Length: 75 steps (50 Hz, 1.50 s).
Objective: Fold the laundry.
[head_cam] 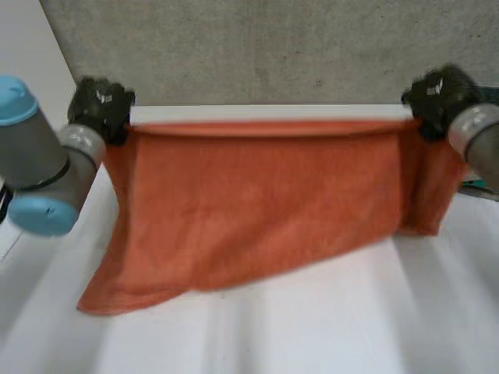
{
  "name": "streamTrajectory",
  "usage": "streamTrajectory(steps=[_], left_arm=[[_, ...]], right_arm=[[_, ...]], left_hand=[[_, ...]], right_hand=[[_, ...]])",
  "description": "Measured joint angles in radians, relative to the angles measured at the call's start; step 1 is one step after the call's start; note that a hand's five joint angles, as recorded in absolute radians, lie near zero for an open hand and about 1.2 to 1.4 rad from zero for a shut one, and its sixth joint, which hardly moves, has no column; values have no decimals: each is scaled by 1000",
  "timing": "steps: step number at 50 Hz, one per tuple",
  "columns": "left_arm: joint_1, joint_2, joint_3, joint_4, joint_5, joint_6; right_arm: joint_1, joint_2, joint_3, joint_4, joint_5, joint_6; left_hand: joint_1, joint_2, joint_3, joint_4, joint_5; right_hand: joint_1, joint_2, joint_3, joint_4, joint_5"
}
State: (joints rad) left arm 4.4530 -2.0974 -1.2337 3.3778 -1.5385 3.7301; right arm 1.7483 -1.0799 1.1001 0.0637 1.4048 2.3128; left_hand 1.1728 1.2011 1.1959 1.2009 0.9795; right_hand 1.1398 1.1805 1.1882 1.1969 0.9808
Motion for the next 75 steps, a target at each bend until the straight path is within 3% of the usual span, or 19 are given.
streamTrajectory(steps=[4,10,17,24,33,38,47,53,55,60,65,72,75], left_arm=[[3,-75,188,75,-1,30],[0,-89,338,344,-8,-14],[6,-2,257,585,-27,-92],[14,26,66,548,-31,-105],[22,18,-253,472,-28,-90],[18,31,-395,423,-27,-67],[21,142,-570,276,-23,23],[25,213,-624,207,-6,43],[25,224,-630,199,1,42],[26,228,-620,200,6,38],[27,225,-595,204,-1,36],[39,239,-577,206,-7,35],[43,248,-572,205,-8,29]], right_arm=[[26,48,-70,-245,40,34],[42,61,-115,-717,68,174],[39,65,-105,-892,65,284],[35,105,-50,-803,10,296],[28,191,96,-559,-144,264],[24,201,190,-453,-181,218],[-4,138,297,-298,-174,185],[-43,114,314,-193,-167,251],[-54,123,313,-173,-164,300],[-78,148,307,-156,-142,437],[-107,149,305,-145,-81,573],[-130,125,310,-111,-36,643],[-134,121,310,-103,-36,650]], left_hand=[[0,0,0,0,0],[0,0,0,0,0],[0,0,0,1,6],[0,0,0,2,7],[0,1,0,3,7],[0,1,0,3,7],[0,1,0,3,7],[0,1,0,3,7],[0,1,0,3,7],[0,1,0,3,7],[0,1,0,3,7],[0,1,0,3,7],[0,1,0,3,7]], right_hand=[[0,0,1,0,0],[0,0,3,3,0],[0,0,3,3,1],[0,0,3,3,1],[0,0,3,3,11],[0,0,3,3,10],[0,0,3,3,11],[-23,-105,-101,-109,-62],[-273,-327,-326,-334,-290],[-445,-484,-497,-513,-489],[-454,-490,-509,-525,-508],[-432,-475,-480,-494,-463],[-244,-287,-306,-316,-287]])
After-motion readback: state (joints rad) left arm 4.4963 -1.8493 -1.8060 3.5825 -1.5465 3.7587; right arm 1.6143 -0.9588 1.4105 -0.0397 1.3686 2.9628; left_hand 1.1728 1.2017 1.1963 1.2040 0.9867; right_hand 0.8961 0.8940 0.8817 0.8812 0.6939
